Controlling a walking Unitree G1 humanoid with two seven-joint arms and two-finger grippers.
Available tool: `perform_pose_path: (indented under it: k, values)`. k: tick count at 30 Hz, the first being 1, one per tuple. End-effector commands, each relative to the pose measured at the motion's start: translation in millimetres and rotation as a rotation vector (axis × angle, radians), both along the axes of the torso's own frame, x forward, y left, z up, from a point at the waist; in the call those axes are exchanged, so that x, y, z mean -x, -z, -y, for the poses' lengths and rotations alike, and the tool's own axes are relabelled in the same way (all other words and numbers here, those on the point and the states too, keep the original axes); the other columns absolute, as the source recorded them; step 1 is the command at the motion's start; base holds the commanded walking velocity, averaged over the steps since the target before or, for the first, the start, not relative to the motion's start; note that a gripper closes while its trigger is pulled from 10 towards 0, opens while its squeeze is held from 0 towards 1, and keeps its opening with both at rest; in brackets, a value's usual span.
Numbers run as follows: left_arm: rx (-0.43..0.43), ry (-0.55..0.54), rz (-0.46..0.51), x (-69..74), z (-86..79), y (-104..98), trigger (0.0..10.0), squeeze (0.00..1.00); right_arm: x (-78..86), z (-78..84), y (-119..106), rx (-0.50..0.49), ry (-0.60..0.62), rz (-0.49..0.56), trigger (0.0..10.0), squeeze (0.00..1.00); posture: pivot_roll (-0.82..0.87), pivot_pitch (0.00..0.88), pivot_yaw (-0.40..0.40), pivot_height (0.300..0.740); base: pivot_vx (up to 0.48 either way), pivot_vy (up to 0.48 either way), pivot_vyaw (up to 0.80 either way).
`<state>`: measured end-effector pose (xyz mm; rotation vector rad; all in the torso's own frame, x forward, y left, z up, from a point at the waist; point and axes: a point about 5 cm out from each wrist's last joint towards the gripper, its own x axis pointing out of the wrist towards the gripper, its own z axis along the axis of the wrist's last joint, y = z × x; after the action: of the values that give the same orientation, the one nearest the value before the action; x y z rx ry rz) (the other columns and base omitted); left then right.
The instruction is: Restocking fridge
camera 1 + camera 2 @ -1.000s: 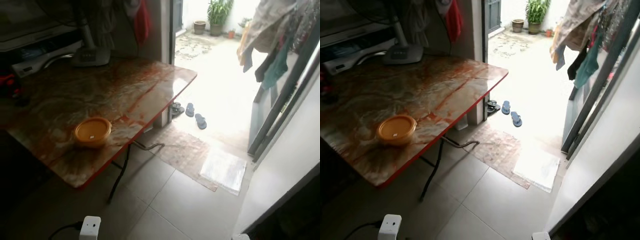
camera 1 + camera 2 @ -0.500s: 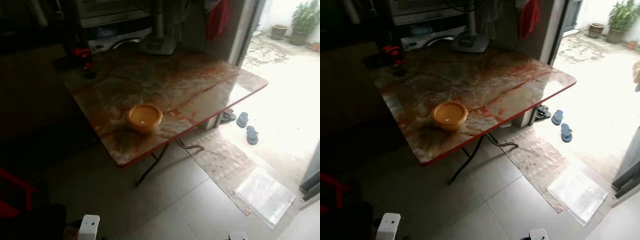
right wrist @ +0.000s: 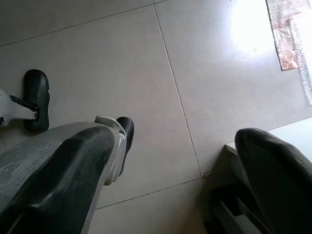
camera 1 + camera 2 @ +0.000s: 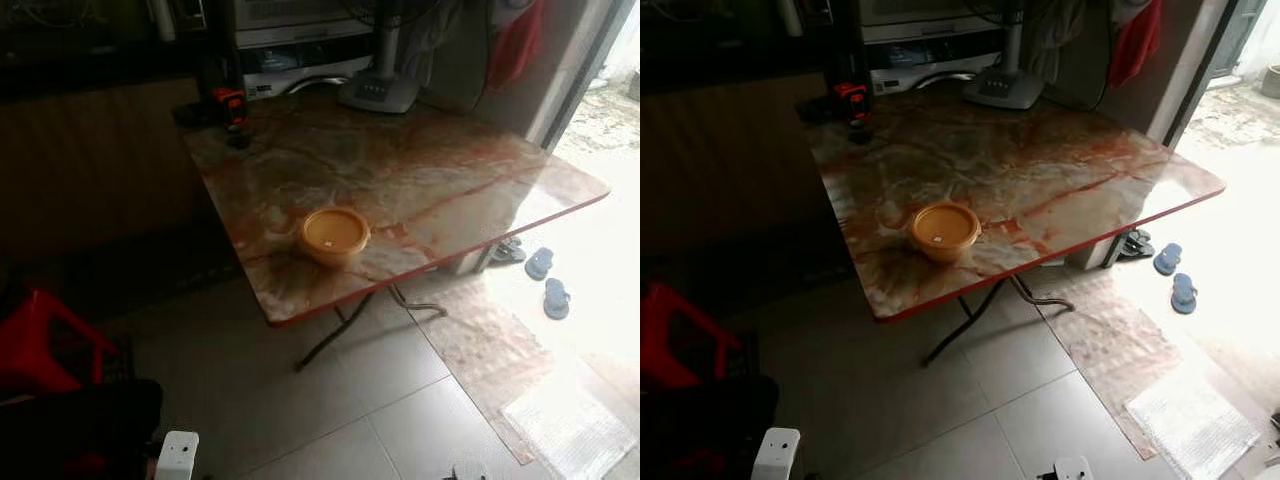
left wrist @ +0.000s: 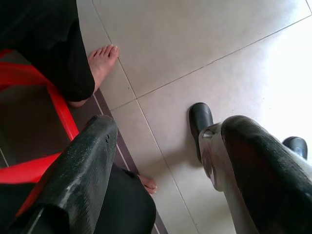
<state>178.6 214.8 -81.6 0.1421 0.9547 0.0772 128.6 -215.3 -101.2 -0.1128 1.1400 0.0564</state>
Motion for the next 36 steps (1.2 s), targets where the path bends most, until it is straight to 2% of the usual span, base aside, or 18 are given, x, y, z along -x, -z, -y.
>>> perform_pose_path:
  k: [1,22,29,31,33,34,36]
  values:
    - [-0.011,-0.008,0.006,-1.3,-2.5,-1.2,10.0,0.00,0.4,0.8,-0.1,0.003,-0.012,-0.002,10.0,0.00,-0.10,0.016,-0.017,0.740,0.000,0.000,0.00]
    - [-0.013,-0.012,0.006,-0.9,-1.9,-0.8,10.0,0.00,0.6,1.9,-0.3,0.006,-0.024,-0.005,10.0,0.00,-0.11,0.022,-0.022,0.740,0.000,0.000,-0.02]
    - [-0.041,-0.041,0.083,-5.0,-3.4,-4.8,10.0,0.00,0.8,2.3,-0.3,0.006,-0.030,-0.007,10.0,0.00,-0.11,0.027,-0.024,0.740,0.000,0.000,0.00]
    - [-0.050,-0.057,0.119,-6.5,-4.0,-6.7,10.0,0.00,0.9,2.5,-0.3,0.007,-0.033,-0.008,10.0,0.00,-0.11,0.028,-0.024,0.740,0.000,0.000,0.00]
    - [-0.105,-0.067,0.373,-48.2,-2.9,-37.8,10.0,0.00,1.1,2.8,-0.3,0.009,-0.040,-0.010,10.0,0.00,-0.10,0.029,-0.025,0.740,0.000,0.000,0.00]
    - [-0.122,-0.073,0.452,-58.9,-4.7,-48.9,10.0,0.00,1.2,2.9,-0.3,0.009,-0.040,-0.011,10.0,0.00,-0.10,0.029,-0.024,0.740,0.000,0.000,0.00]
    - [-0.138,-0.083,0.513,-64.0,-9.2,-56.8,10.0,0.00,1.3,2.9,-0.3,0.009,-0.042,-0.012,10.0,0.00,-0.10,0.028,-0.022,0.740,0.000,0.000,0.00]
